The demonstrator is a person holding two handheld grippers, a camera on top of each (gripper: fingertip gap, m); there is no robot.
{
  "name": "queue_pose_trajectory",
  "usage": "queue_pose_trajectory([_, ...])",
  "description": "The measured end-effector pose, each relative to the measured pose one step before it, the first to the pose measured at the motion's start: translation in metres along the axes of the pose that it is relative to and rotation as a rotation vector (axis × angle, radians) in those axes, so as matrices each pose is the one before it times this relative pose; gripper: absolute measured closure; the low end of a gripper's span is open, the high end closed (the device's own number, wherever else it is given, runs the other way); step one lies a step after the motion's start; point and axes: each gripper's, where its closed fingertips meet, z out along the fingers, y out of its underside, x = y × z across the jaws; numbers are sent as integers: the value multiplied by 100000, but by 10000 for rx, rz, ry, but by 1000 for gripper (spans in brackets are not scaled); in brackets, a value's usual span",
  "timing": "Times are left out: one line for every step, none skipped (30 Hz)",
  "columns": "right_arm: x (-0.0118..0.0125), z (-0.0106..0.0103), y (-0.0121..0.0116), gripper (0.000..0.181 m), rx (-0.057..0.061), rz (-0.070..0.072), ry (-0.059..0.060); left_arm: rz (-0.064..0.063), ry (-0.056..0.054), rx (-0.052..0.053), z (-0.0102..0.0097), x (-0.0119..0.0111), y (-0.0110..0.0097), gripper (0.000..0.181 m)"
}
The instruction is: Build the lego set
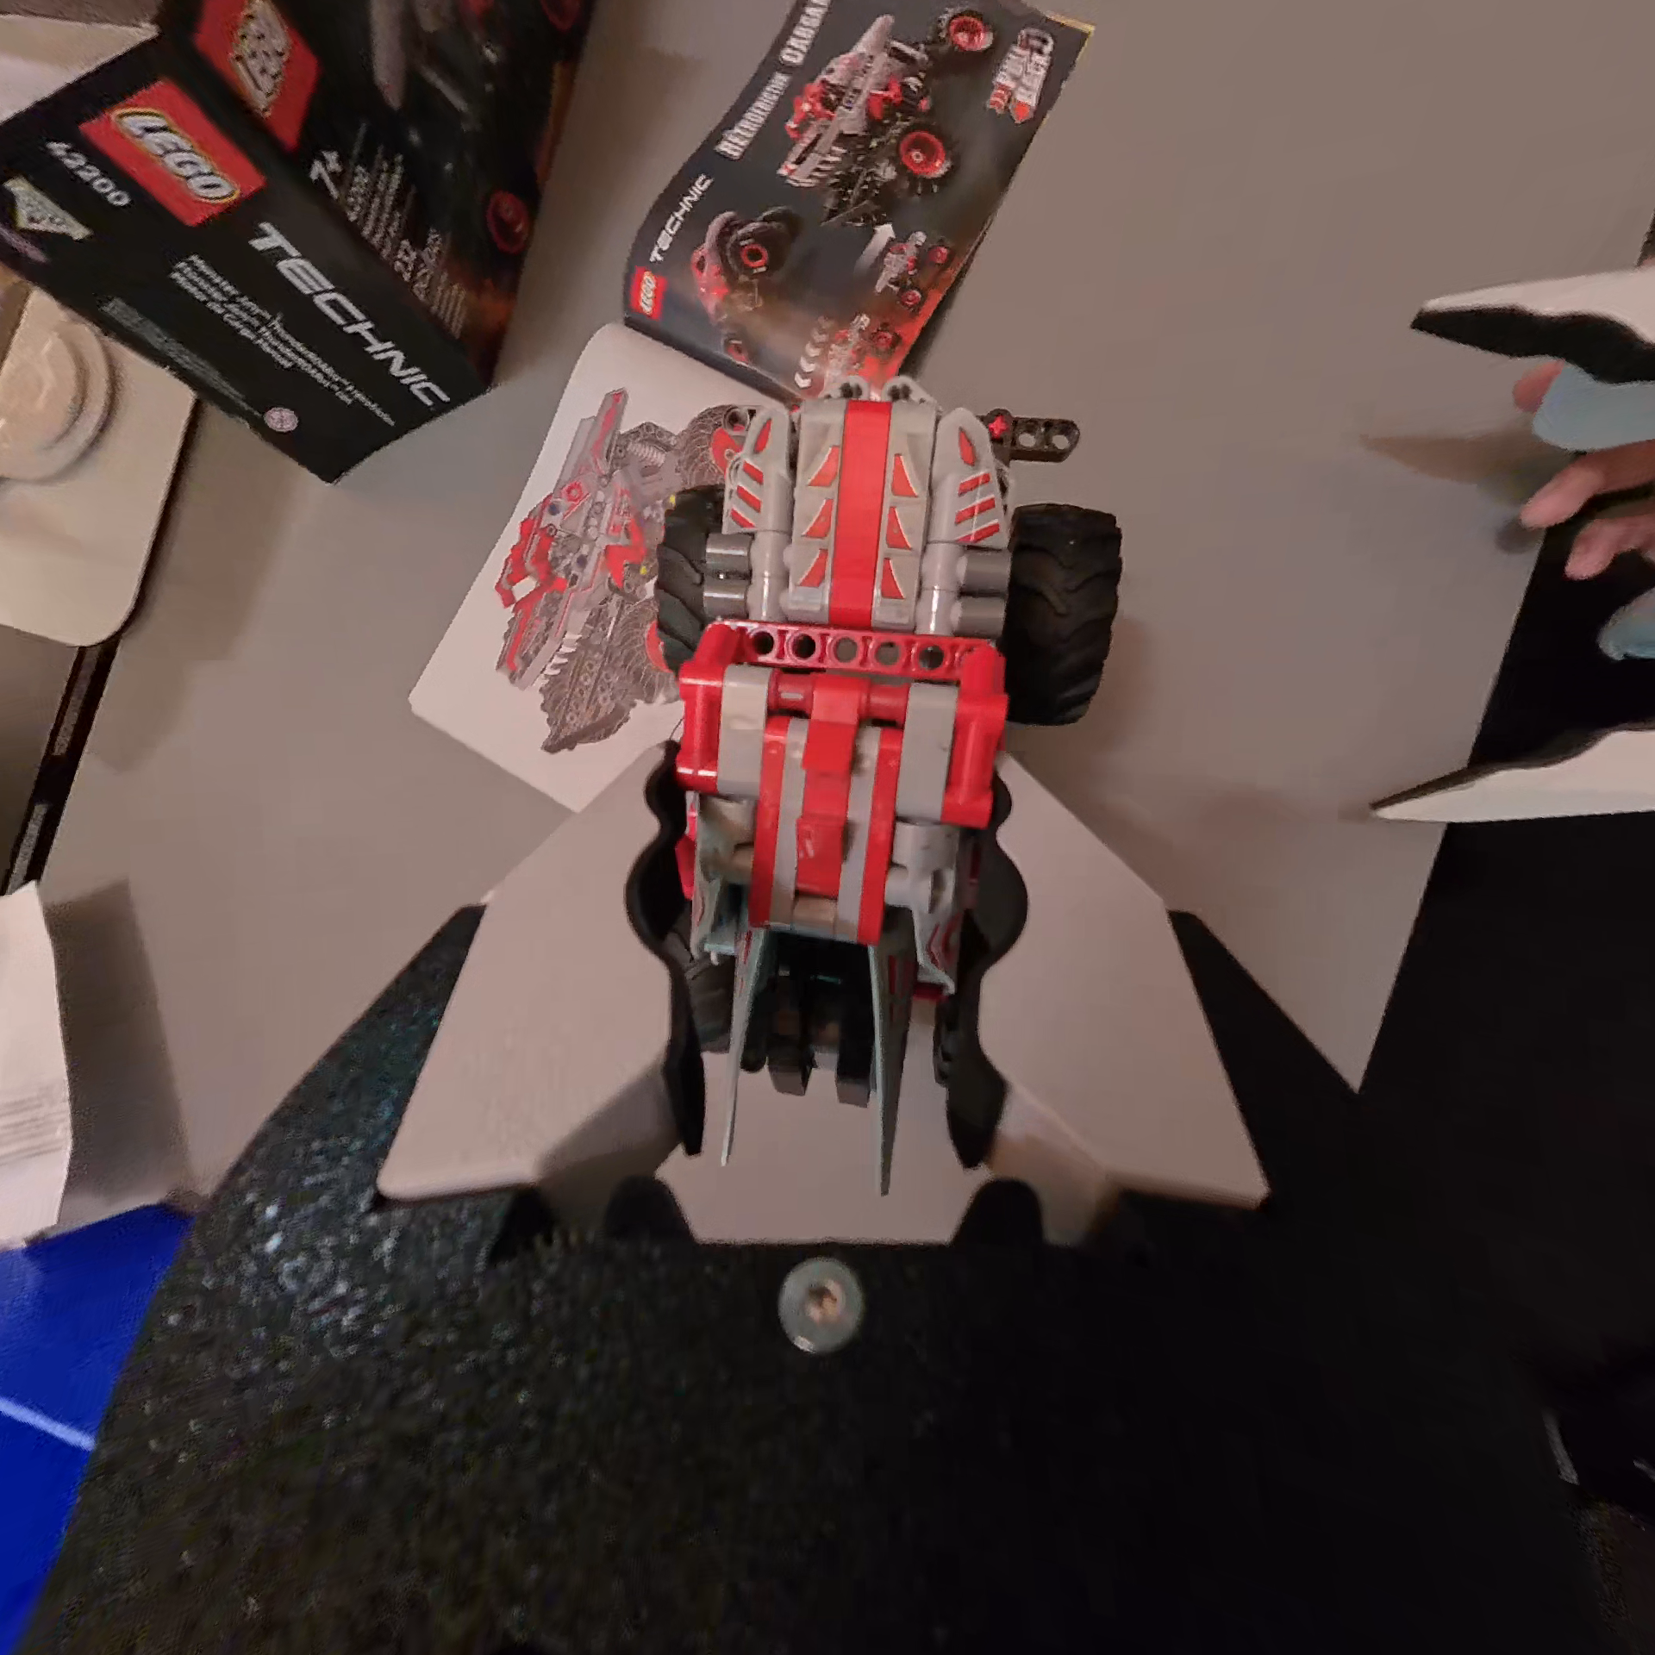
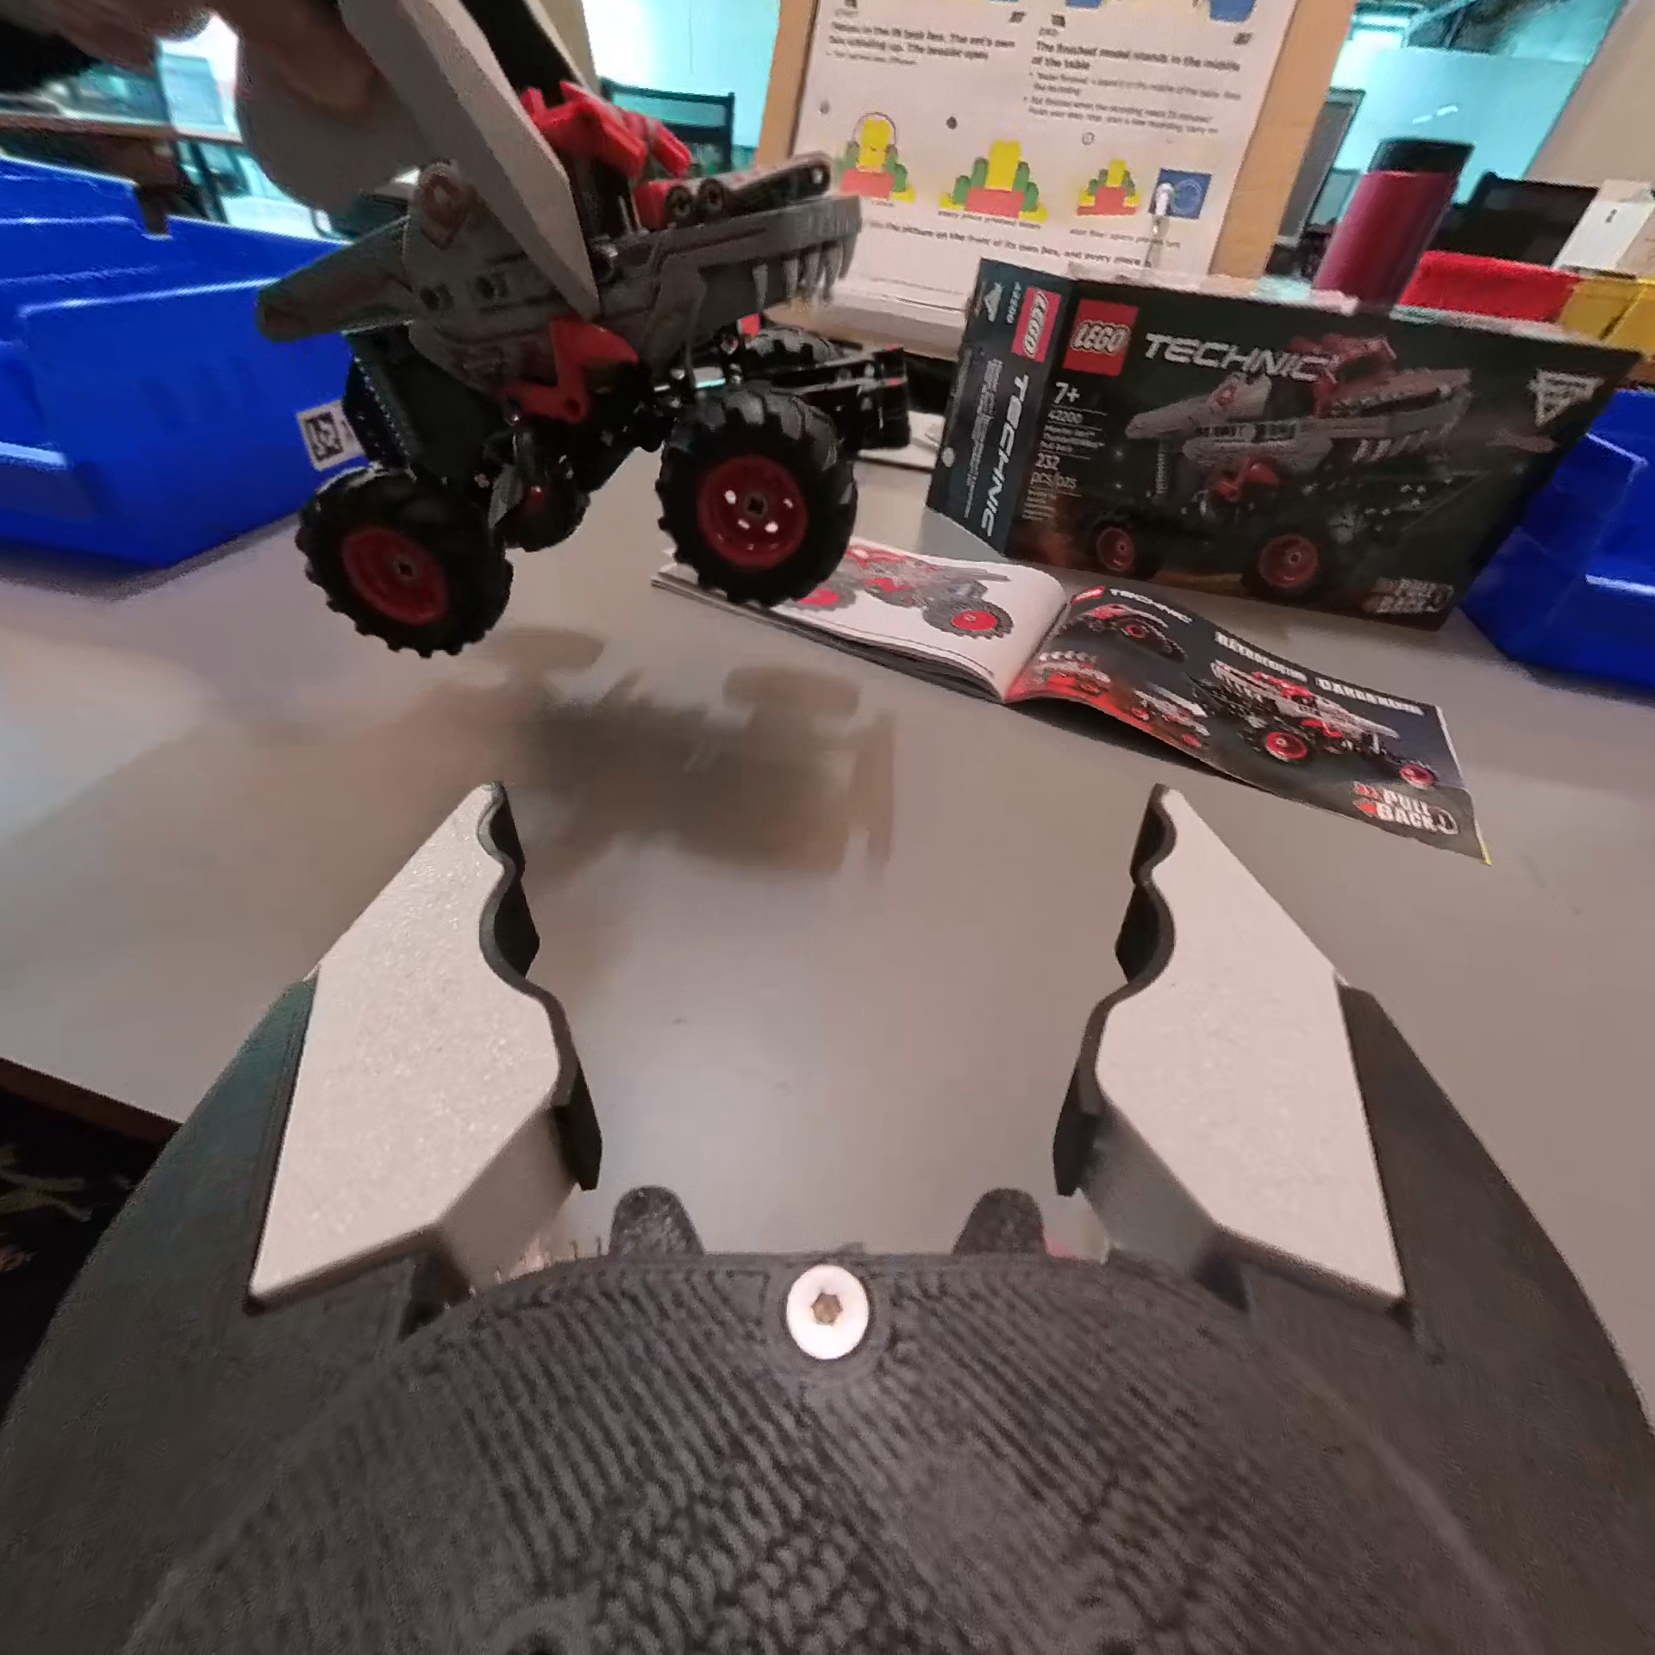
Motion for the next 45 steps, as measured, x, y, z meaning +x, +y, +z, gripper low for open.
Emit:
queue_pose_trajectory([-352, 10, -361, 48, 89, -83, -124, -226, 49, 158, -567, -141, -31, 119])
queue_pose_trajectory([-459, 10, -403, 48, 100, -122, -171, -233, 45, 186, -592, -122, -75, 119])
queue_pose_trajectory([-539, -7, -461, 48, 119, -119, -208, -187, 58, 202, -628, -80, -122, 119])
queue_pose_trajectory([-577, -7, -499, 48, 136, -93, -206, -166, 63, 177, -640, -28, -125, 120])
queue_pose_trajectory([-632, 3, -499, 48, 130, -71, -220, -184, 43, 124, -630, -28, -110, 120])
queue_pose_trajectory([-507, 10, -414, 49, 86, -68, -124, -183, 6, 35, -592, -30, -38, 120])
queue_pose_trajectory([-348, 47, -352, 49, 46, -100, -7, -138, -28, -45, -551, -25, 1, 119])
queue_pose_trajectory([-332, 86, -362, 48, 45, -129, -4, -62, -45, -96, -514, 1, 34, 119])
queue_pose_trajectory([-337, 116, -372, 48, 57, -113, -19, 21, -55, -138, -479, 33, 63, 119])
queue_pose_trajectory([-237, 143, -259, 48, -33, -72, 27, 62, -72, -152, -425, 47, 68, 119])
queue_pose_trajectory([-81, 194, -134, 48, -119, -53, 98, 77, -62, -152, -382, 79, 60, 119])
queue_pose_trajectory([-105, 243, -224, 47, -41, -64, 62, 101, -26, -148, -360, 125, 44, 119])
queue_pose_trajectory([-140, 256, -308, 46, 21, -72, 28, 125, 2, -126, -344, 174, 8, 119])
queue_pose_trajectory([-185, 260, -226, 46, -68, -59, -26, 175, 29, -101, -357, 236, -44, 119])
queue_pose_trajectory([-255, 236, -273, 45, -116, -29, -119, 193, 40, -92, -356, 263, -73, 119])
queue_pose_trajectory([-234, 195, -411, 45, -87, 5, -128, 183, 44, -84, -342, 264, -116, 119])
queue_pose_trajectory([19, 152, -476, 45, -70, 33, 12, 194, 59, -56, -325, 261, -170, 119])
queue_pose_trajectory([103, 142, -521, 45, -53, 5, 69, 164, 51, -31, -259, 203, -199, 119])
queue_pose_trajectory([-34, 122, -577, 45, -5, -39, -23, 115, 21, -31, -188, 134, -188, 119])
queue_pose_trajectory([-61, 72, -572, 45, 1, 4, -40, 146, 12, -30, -112, 103, -180, 119])
queue_pose_trajectory([-33, 26, -573, 45, 34, 38, -13, 225, 32, 3, -72, 111, -207, 119])
queue_pose_trajectory([-57, -22, -521, 45, 48, 50, -22, 265, 36, 34, -46, 103, -210, 119])
queue_pose_trajectory([-67, -72, -469, 45, 52, 38, -24, 281, 28, 47, 4, 74, -203, 119])
queue_pose_trajectory([-64, -111, -382, 45, 50, 28, -10, 289, 49, 60, 17, 87, -194, 119])
queue_pose_trajectory([3, -143, -290, 45, 44, -5, 31, 276, 99, 77, 41, 144, -215, 119])
queue_pose_trajectory([46, -161, -230, 45, 38, -35, 56, 238, 156, 102, 37, 201, -243, 120])
queue_pose_trajectory([33, -181, -153, 45, 15, -25, 32, 200, 174, 100, 61, 218, -231, 119])
queue_pose_trajectory([30, -177, -141, 45, 9, 4, 23, 247, 154, 95, 72, 204, -239, 119])
queue_pose_trajectory([63, -172, -143, 45, 26, -13, 39, 357, 114, 88, 103, 201, -245, 120])
queue_pose_trajectory([54, -161, -106, 45, 10, -40, 24, 449, 72, 62, 100, 185, -234, 120])
queue_pose_trajectory([80, -159, -57, 45, -16, -39, 26, 473, 54, 46, 110, 168, -231, 120])
queue_pose_trajectory([145, -160, -49, 45, -8, -24, 50, 490, 53, 57, 114, 197, -257, 120])
queue_pose_trajectory([133, -164, -58, 45, 4, -9, 31, 538, 53, 94, 142, 223, -306, 120])
queue_pose_trajectory([141, -179, -76, 45, 19, 12, 11, 510, 52, 81, 143, 247, -311, 120])
queue_pose_trajectory([215, -183, -68, 45, 26, 18, 44, 408, 67, 26, 142, 260, -289, 120])
queue_pose_trajectory([280, -156, -44, 45, 13, 0, 75, 319, 95, 5, 144, 273, -290, 120])
queue_pose_trajectory([297, -130, 2, 45, -12, 1, 67, 280, 110, -6, 130, 278, -289, 120])
queue_pose_trajectory([255, -127, -1, 45, -10, 4, 38, 269, 101, -60, 116, 255, -232, 120])
queue_pose_trajectory([287, -105, -6, 45, 0, 2, 57, 252, 79, -105, 101, 213, -156, 120])
queue_pose_trajectory([298, -110, 15, 45, -14, 1, 57, 232, 49, -96, 108, 152, -143, 120])
queue_pose_trajectory([270, -107, 7, 45, 0, 17, 43, 224, 19, -89, 84, 100, -150, 120])
queue_pose_trajectory([297, -115, -13, 45, 11, 31, 57, 212, 11, -85, 61, 78, -129, 120])
queue_pose_trajectory([282, -100, 3, 45, 14, 9, 63, 153, 21, -60, 24, 68, -159, 120])
queue_pose_trajectory([217, -78, 32, 45, -6, -1, 29, 116, 23, -22, 19, 57, -195, 120])
queue_pose_trajectory([231, -63, 66, 45, -24, 24, 44, 126, 20, -4, 26, 55, -195, 120])
